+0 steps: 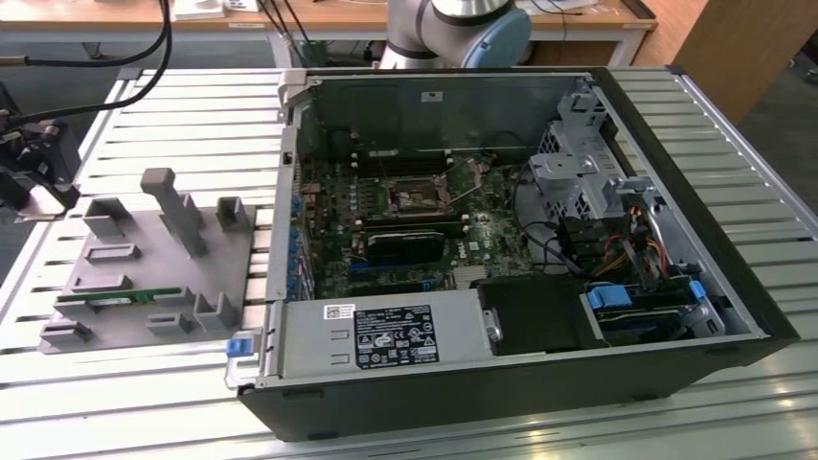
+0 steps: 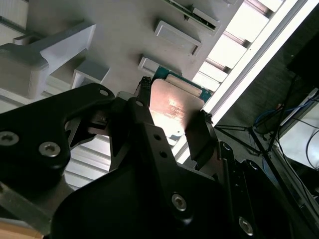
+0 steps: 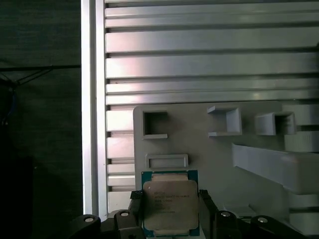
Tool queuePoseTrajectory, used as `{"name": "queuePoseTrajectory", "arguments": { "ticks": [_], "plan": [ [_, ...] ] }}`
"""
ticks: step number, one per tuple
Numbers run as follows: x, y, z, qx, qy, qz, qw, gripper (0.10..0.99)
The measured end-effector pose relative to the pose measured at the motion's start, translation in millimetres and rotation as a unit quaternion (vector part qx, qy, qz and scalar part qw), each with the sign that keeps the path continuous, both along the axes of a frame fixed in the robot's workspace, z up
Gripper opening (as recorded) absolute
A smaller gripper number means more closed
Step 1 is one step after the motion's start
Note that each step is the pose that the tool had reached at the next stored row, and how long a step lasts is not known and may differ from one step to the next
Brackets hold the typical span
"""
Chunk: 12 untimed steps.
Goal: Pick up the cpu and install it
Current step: 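Pick up the cpu and move it towards the insertion slot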
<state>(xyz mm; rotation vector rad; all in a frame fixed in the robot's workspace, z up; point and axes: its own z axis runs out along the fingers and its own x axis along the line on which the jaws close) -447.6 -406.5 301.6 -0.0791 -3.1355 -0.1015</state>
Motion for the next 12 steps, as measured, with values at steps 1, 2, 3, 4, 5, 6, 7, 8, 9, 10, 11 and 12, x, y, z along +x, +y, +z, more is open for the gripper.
{"name": "queuePoseTrajectory", "arguments": {
  "ticks": [1, 2, 3, 4, 5, 6, 7, 8, 9, 10, 11, 12],
  "plan": [
    [0.0, 0.2, 0.6, 0.0, -0.0001, 0.0, 1.0, 0.533],
    [0.0, 0.3, 1.2, 0.0, -0.0001, 0.0, 1.0, 0.533],
    [0.0, 0.4, 1.7, 0.0, -0.0001, 0.0, 1.0, 0.533],
    [0.0, 0.6, 2.3, 0.0001, -0.0001, 0.0, 1.0, 0.533],
    [0.0, 0.7, 2.6, 0.0001, -0.0001, 0.0, 1.0, 0.533],
    [0.0, 0.7, 2.8, 0.0001, -0.0002, 0.0, 1.0, 0.533],
    [0.0, 0.7, 3.0, 0.0001, -0.0001, 0.0, 1.0, 0.533],
    [0.0, 0.8, 3.2, 0.0001, -0.0001, 0.0, 1.0, 0.533],
    [0.0, 0.8, 3.3, 0.0, -0.0001, 0.0, 1.0, 0.533],
    [0.0, 0.8, 3.4, 0.0001, -0.0001, 0.0, 1.0, 0.533],
    [0.0, 1.0, 3.9, 0.0, 0.0, 0.0, 1.0, 0.533],
    [0.0, 1.1, 4.2, 0.0, 0.0, 0.0, 1.0, 0.533]
  ]
}}
